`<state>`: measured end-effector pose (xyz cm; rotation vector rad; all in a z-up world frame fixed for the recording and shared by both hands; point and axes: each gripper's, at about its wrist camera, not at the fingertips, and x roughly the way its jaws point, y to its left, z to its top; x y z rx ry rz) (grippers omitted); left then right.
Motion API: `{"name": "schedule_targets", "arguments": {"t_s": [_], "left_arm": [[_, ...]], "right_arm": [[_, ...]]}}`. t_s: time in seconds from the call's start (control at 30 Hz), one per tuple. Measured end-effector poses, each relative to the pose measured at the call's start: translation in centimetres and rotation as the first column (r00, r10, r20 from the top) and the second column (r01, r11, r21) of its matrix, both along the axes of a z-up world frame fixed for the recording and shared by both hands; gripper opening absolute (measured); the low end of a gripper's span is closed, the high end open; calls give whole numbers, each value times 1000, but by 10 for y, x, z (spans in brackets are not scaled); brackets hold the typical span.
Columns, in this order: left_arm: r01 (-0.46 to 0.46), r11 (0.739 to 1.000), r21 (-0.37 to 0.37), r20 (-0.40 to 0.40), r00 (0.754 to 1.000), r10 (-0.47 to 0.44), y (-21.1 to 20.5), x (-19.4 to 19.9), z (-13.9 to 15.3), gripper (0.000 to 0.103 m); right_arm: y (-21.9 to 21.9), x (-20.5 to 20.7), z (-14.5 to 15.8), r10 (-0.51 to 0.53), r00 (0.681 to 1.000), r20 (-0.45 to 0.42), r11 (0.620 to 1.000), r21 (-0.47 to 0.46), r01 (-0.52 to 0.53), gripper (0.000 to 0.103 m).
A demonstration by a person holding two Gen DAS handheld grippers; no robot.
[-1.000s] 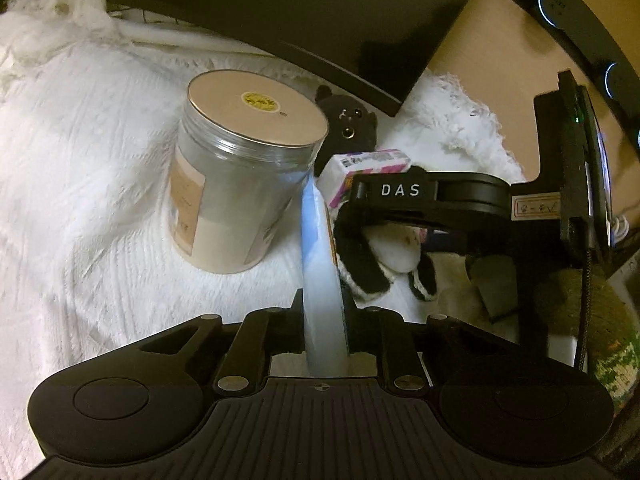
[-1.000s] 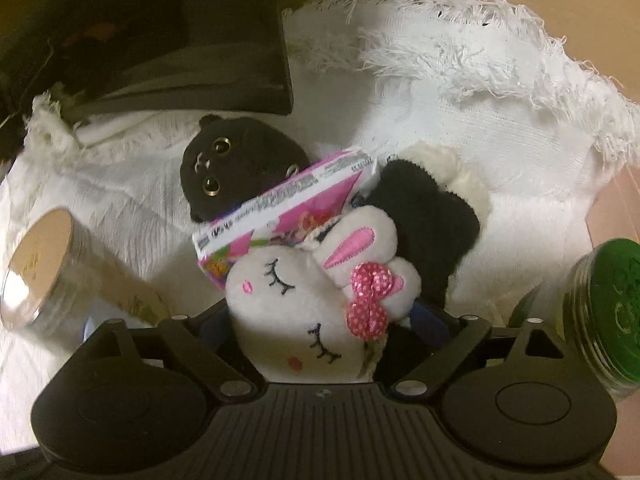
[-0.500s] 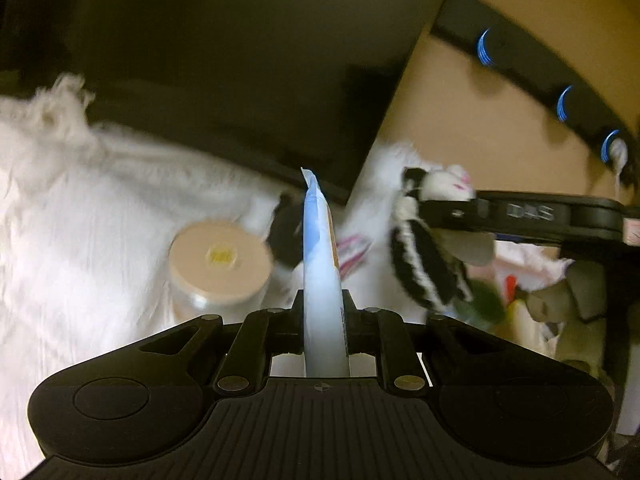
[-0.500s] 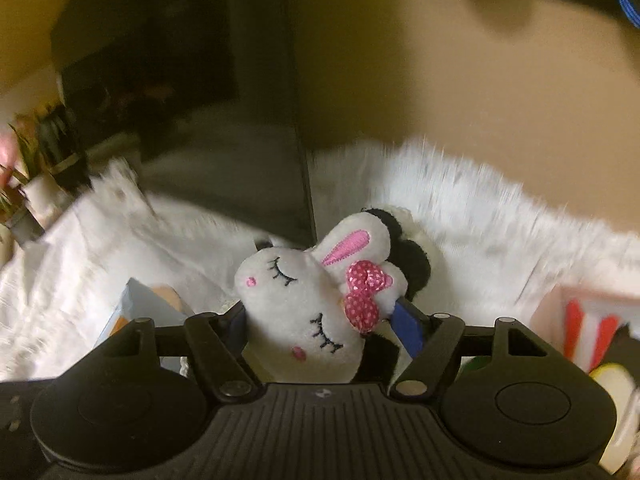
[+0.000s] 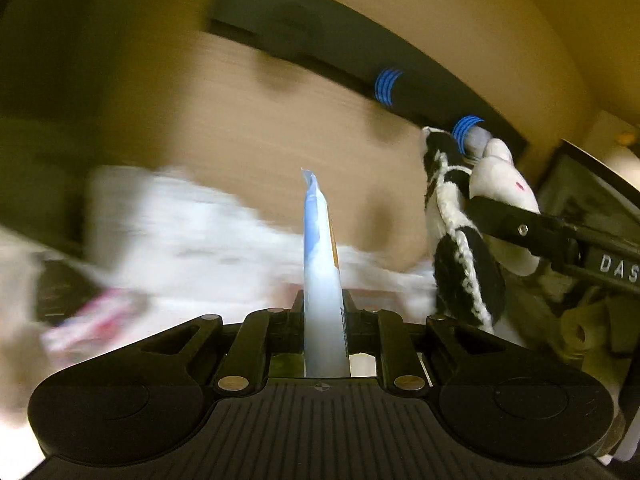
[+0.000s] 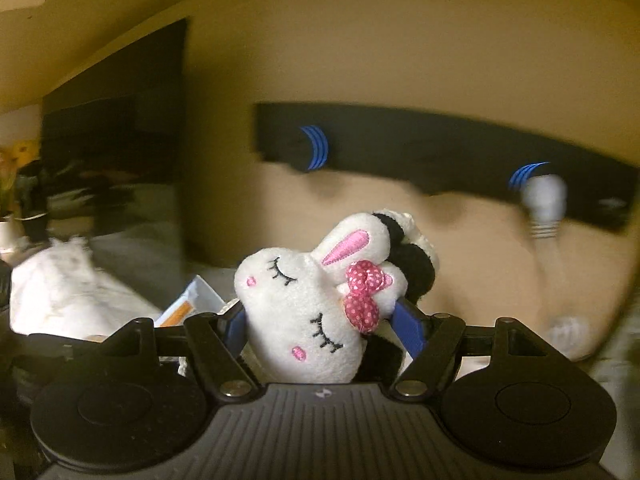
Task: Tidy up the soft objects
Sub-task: 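Carry both items over the pink box and open the left tool to drop the plastic piece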
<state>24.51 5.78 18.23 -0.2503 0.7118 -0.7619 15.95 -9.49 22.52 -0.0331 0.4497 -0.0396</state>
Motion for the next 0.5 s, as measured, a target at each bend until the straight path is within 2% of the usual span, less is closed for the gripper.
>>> {"name": "schedule_targets", "arguments": {"t_s": [0.1, 0.17, 0.2, 0.23, 0.3, 0.37, 0.5], "left_arm": [[62, 995, -80, -37, 997, -65, -40, 5, -3, 17], [85, 978, -191, -88, 991, -103, -62, 13, -16, 18], [92, 970, -223, -110, 987, -119, -70, 15, -25, 18], [94, 972, -218, -124, 985, -123, -78, 18, -34, 19], [63, 995, -78, -118, 990, -72, -96, 17, -49, 20], [-1, 999, 39, -72, 997, 4, -99, 12, -56, 20], [-38, 999, -18, -95, 995, 36, -68, 12, -58, 20]], "right_arm": [[-33, -21, 4, -92, 996, 8, 995, -41, 92, 73], [-55, -32, 4, -152, 988, -2, 987, -51, 152, 73], [-64, -35, 2, -174, 985, -13, 984, -49, 173, 73], [-74, -39, 0, -193, 981, -29, 981, -45, 191, 73], [-91, -48, -6, -217, 974, -62, 976, -36, 215, 73], [-103, -50, -17, -234, 967, -98, 972, -32, 232, 73], [-112, -43, -42, -225, 962, -156, 974, -30, 223, 73]]}}
